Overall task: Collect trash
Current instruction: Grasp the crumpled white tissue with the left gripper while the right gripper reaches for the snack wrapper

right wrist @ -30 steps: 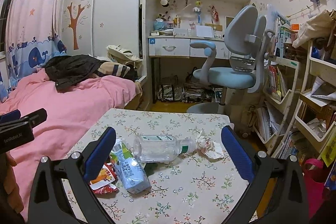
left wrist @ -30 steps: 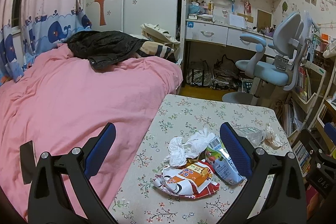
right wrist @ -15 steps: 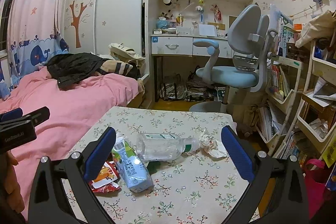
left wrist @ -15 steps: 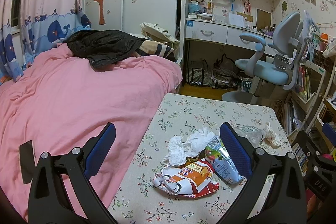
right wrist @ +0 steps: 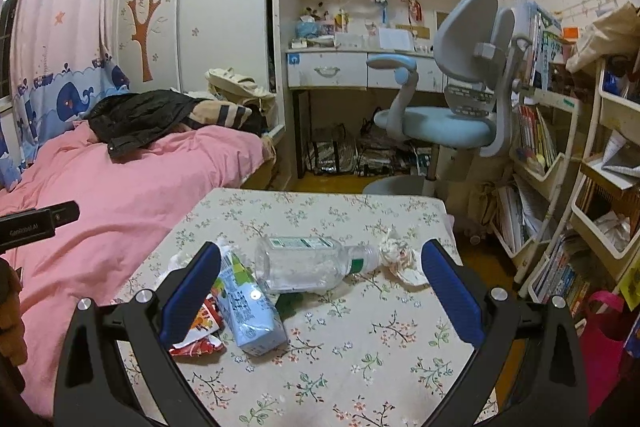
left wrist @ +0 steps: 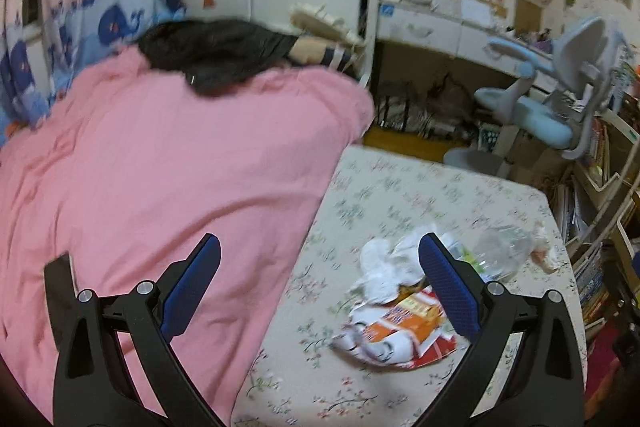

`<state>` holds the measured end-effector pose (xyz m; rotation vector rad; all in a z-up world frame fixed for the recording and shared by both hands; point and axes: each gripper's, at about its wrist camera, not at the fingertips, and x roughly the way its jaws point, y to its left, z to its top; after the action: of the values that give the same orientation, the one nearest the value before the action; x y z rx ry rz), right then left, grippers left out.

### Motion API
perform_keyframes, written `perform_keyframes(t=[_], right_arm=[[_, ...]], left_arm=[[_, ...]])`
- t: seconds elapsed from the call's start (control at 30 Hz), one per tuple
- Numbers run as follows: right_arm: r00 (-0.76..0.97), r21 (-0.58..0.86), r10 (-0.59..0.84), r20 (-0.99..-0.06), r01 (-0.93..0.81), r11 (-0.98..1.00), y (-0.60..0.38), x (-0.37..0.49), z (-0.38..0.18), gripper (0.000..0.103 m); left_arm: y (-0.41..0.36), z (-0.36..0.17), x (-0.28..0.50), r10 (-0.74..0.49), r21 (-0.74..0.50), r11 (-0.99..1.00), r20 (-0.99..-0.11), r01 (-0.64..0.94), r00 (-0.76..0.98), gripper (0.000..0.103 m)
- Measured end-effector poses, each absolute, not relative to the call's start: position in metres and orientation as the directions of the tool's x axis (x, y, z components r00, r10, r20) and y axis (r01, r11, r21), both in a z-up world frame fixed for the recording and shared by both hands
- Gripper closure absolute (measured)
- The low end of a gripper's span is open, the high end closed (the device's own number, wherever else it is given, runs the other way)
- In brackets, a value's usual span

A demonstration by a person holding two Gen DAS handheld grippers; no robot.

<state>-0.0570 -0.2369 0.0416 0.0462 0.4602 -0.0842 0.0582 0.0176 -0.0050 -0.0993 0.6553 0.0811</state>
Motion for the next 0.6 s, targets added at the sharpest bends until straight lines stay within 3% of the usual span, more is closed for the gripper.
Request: perform_keyframes(t=[0.3, 0.6], right_arm=[[0.883, 0.060, -0.077, -0.463, 0.118, 0.991, -0.256, -0.056, 0.041, 0.006], [0.868, 0.150, -0.082, -0.489, 0.177, 0.973, -0.288, -0.057, 0.038, 0.006]], left_arm=[[0.000, -0.044, 0.076, -0.025, -0.028, 1.000, -0.736, 0.007, 0.676, 0.008], [-0.037, -0.079, 0.107, -0.024, 0.066, 0.991, -0.779, 0.119, 0.627, 0.008]])
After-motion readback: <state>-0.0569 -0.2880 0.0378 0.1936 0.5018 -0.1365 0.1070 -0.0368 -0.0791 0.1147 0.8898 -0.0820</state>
